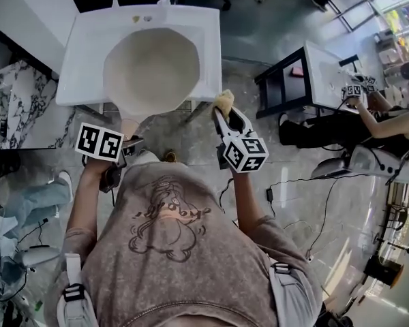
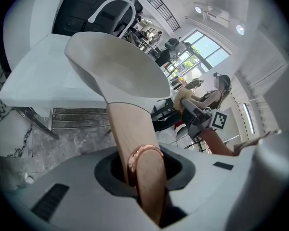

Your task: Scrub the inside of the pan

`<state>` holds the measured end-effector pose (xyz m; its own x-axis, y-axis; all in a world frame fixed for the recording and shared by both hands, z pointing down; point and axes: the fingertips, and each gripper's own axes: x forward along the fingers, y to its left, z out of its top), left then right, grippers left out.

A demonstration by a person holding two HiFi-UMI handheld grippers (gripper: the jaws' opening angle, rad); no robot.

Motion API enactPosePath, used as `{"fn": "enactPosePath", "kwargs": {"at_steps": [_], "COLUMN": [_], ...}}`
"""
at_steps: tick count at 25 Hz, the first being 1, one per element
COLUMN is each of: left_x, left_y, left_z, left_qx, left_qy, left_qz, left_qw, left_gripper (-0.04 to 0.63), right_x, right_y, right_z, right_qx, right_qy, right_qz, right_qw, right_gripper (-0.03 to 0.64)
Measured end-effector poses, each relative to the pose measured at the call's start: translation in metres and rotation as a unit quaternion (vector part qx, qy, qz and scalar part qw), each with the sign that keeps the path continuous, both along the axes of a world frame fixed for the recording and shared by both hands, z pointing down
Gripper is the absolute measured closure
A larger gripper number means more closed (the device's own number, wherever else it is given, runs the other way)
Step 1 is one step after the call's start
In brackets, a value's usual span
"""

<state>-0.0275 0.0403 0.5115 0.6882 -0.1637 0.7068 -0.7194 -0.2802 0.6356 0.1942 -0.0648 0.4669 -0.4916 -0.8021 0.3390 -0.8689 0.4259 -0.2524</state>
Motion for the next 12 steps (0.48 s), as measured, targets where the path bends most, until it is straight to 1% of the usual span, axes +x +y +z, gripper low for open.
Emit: {"fn": "enactPosePath", "kwargs": {"at_steps": [3,7,12], "left_x": [-0.010,-0.021,-0.030], "left_y": [-0.012,-0.028,-0.046], "left_z": [0.002,0.006,0.007], "left_qx": [0.001,-0.003,-0.009], "left_qy": [-0.007,0.000,0.002], "left_qz": [0.002,0.007,0.026], "left_qw": [1.0000,1.0000,0.9996], "left_gripper": [0.499,0.499,0.499], "right_x": [-0.003,-0.006,-0.009], "right_y": [-0.008,-0.021,-0.038], "right_z": [0.004,0.008,0.005], "right_qx": [-0.003,-0.003,0.002], "right_qy": [0.002,0.007,0.003], "right_qz": [0.001,0.017,0.036], "right_qw": [1.000,1.000,0.999], "right_gripper": [0.459,0.459,0.459]}}
